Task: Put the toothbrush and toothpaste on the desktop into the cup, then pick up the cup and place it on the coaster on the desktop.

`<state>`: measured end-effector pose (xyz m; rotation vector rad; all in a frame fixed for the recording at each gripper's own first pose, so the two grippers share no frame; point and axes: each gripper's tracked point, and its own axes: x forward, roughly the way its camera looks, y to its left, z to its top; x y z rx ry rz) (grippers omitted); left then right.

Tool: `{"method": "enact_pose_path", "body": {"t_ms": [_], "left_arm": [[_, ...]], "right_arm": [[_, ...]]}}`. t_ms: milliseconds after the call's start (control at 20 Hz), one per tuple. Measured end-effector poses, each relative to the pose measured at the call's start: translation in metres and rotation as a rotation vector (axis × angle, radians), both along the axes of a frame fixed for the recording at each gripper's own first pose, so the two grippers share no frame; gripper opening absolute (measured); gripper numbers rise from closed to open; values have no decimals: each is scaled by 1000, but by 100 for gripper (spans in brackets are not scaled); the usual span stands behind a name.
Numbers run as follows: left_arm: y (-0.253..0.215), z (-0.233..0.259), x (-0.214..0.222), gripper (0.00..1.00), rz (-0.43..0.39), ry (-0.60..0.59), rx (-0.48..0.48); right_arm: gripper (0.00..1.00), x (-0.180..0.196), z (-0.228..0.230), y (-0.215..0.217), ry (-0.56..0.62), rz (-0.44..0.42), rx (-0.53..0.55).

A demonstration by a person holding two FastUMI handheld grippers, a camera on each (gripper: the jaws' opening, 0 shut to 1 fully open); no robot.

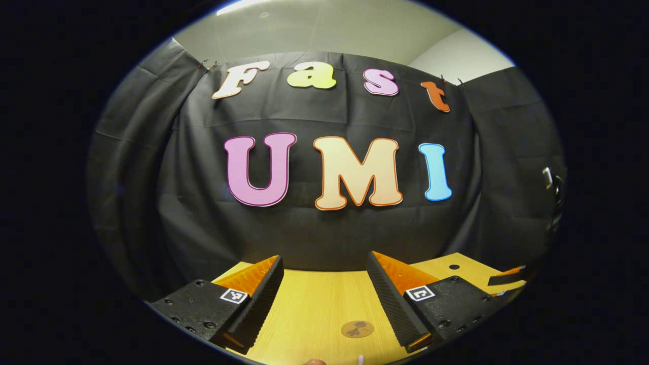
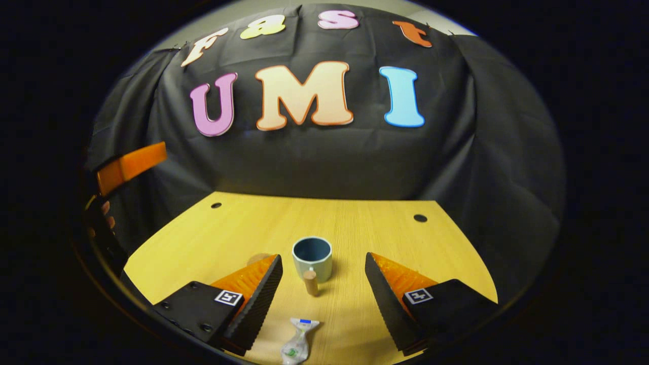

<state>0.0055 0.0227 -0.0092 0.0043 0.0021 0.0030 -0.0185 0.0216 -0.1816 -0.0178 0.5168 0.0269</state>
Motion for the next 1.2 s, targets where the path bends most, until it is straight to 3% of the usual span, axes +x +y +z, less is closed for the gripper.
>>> {"method": "enact_pose_path", "body": {"t_ms": [300,350,500,650,800,850,950,1000,1200], "left_arm": [[6,-8,1,100,2,14,3],[8,-8,1,96,2,15,4],[13,-12,2,100,4,25,8],[19,-17,1,96,11,38,4],[24,-25,1,96,14,56,5],[25,-27,0,96,16,63,8],[26,-30,-1,96,18,68,12],[26,-30,-1,96,18,71,15],[28,-38,-5,96,21,90,24]], "right_arm": [[99,-27,-68,7,224,3,7],[98,-31,-78,9,260,5,12],[98,-45,-108,10,365,-2,0],[97,-61,-133,10,465,1,-29],[94,-73,-152,16,534,13,-20],[98,-74,-157,17,545,14,-22],[93,-78,-167,21,576,23,-24],[97,-80,-172,22,588,27,-28],[87,-84,-187,27,630,59,-54]]}}
